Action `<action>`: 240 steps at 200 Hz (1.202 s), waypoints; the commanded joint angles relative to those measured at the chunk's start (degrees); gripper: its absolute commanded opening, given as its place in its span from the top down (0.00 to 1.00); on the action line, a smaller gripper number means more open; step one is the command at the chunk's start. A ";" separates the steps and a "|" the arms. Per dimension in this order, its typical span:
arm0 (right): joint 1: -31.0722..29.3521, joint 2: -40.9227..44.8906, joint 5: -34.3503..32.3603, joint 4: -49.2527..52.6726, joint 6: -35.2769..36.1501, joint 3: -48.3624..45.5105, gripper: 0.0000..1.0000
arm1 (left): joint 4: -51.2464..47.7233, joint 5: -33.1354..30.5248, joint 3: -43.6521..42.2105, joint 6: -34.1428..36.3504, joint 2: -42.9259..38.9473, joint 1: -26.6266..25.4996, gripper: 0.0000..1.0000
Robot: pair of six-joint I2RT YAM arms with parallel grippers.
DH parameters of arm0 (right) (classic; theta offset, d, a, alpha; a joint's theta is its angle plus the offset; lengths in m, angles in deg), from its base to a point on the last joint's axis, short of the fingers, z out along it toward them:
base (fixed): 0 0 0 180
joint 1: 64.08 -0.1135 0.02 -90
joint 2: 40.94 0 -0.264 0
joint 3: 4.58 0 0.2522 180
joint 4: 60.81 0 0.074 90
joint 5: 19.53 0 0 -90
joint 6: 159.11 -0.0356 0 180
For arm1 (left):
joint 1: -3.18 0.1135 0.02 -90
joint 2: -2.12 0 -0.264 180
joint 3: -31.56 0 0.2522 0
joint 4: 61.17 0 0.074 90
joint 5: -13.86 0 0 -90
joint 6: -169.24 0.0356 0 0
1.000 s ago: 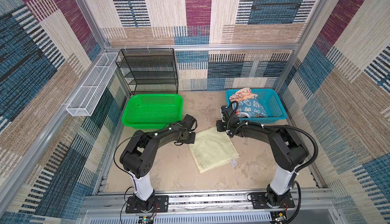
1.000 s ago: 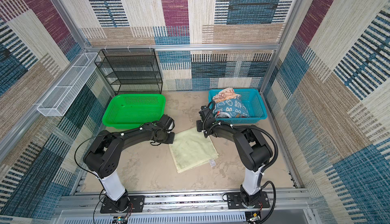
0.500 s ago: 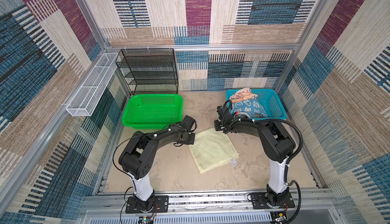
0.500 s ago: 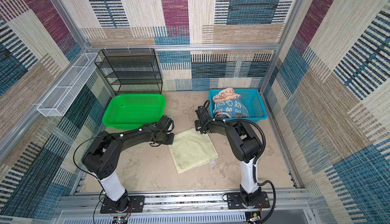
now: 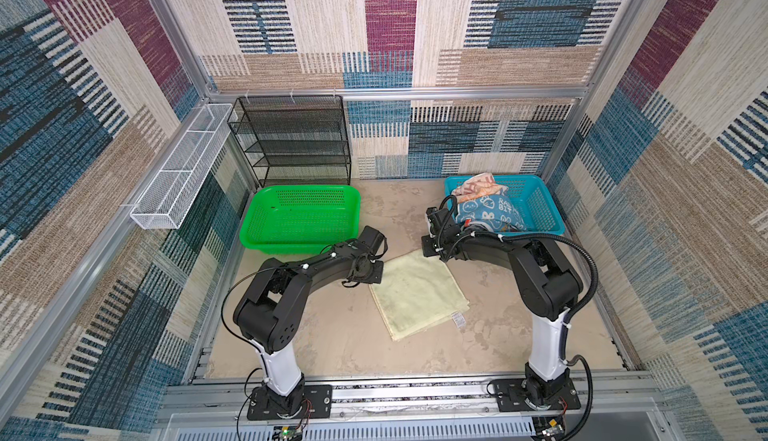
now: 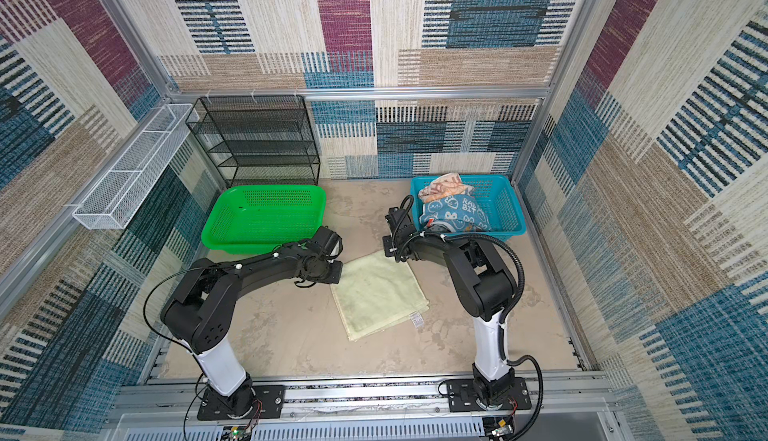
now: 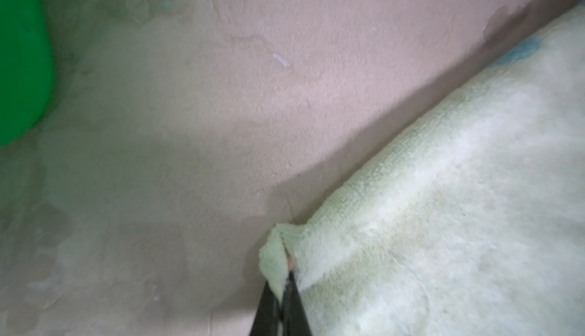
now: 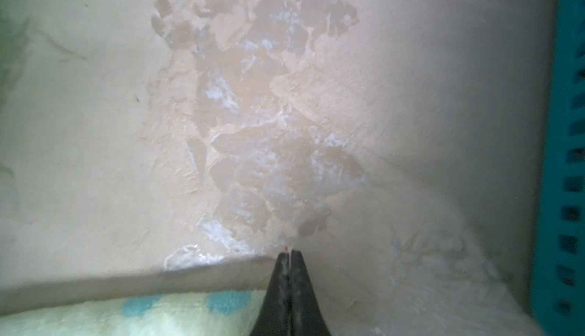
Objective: Fold and stack the towels
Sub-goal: 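Hold the towel corner with the left gripper while the right gripper lowers beside it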
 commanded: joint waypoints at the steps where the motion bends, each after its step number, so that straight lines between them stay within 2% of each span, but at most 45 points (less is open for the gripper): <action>1: 0.70 2.10 1.99 -1.59 0.95 0.64 1.00 | -0.42 -1.85 1.01 1.31 -0.90 0.07 1.00; 51: 1.94 5.62 4.23 -3.27 2.02 -0.02 1.00 | 0.66 -3.61 0.96 3.00 -3.15 0.10 1.00; 114: 3.00 5.70 6.26 -9.22 2.72 -0.32 1.00 | 4.67 -7.43 1.95 6.64 -5.56 0.11 1.00; 136: 3.00 7.63 7.08 -10.87 2.82 -2.18 1.00 | 5.71 -6.33 1.32 7.46 -7.07 -0.02 1.00; 176: 2.96 13.64 8.16 -13.35 2.54 -9.58 1.00 | 10.37 -5.52 -5.50 9.95 -13.39 -2.14 1.00; 210: 3.00 19.28 8.71 -13.65 1.92 -16.69 1.00 | 16.22 -0.58 -13.09 11.83 -19.86 -4.19 1.00; 240: 3.01 25.19 7.47 -12.96 1.77 -23.17 1.00 | 18.29 1.14 -17.89 12.63 -23.99 -6.67 1.00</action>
